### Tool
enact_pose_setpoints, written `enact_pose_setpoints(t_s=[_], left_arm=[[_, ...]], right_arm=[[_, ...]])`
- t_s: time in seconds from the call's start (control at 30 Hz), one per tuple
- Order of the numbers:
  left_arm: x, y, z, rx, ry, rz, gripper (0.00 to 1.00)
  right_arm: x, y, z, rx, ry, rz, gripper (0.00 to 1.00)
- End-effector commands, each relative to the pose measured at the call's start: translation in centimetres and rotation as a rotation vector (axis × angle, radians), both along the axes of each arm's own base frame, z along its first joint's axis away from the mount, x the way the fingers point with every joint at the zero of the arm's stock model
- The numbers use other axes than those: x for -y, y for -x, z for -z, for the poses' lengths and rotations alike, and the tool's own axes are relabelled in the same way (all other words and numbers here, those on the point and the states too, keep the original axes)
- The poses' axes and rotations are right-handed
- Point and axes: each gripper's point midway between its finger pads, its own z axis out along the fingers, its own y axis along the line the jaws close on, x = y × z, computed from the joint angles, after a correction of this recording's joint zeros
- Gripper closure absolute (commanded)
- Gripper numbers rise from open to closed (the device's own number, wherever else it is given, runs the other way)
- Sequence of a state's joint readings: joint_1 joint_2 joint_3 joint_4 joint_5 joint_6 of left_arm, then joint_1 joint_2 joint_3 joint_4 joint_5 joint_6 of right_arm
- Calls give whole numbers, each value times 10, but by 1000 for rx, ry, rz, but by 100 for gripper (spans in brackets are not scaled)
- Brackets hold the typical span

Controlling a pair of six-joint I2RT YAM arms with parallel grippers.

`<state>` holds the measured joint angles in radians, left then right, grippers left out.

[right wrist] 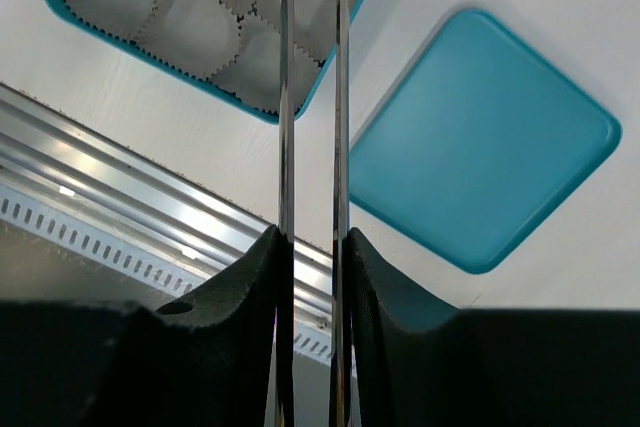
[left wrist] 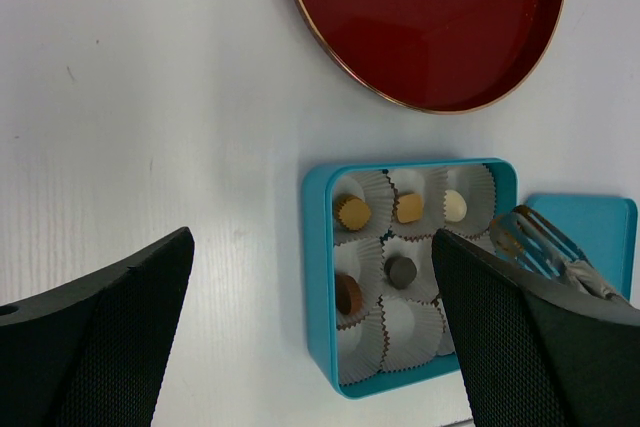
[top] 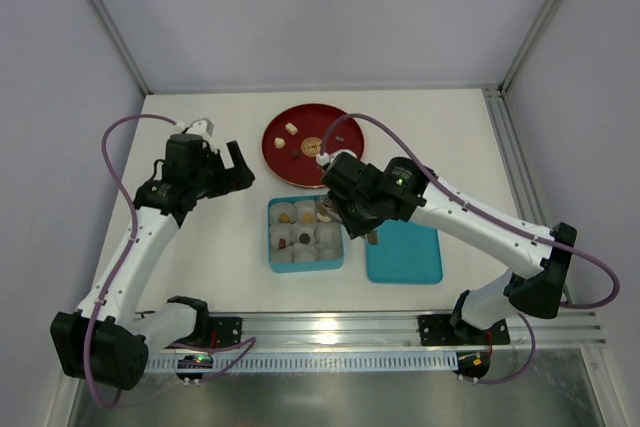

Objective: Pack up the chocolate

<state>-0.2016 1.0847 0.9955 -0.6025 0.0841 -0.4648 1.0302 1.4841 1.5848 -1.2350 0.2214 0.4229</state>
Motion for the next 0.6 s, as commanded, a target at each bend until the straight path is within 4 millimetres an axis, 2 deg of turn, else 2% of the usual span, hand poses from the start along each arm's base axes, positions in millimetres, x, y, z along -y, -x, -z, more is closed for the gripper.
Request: enact_pose_setpoints(t_s=[0.0,0.23,0.57], left_arm=[[2,-5,-6,29,19,5,0],[2,-5,-5,26,17,7,0],[2,-4,-6,30,18,5,0]], right_arm=[[-3,10,-4,14,-56,24,67],[1,26,9,-15,-58,27,67],[-3,36,23,-37,-38,13,67]])
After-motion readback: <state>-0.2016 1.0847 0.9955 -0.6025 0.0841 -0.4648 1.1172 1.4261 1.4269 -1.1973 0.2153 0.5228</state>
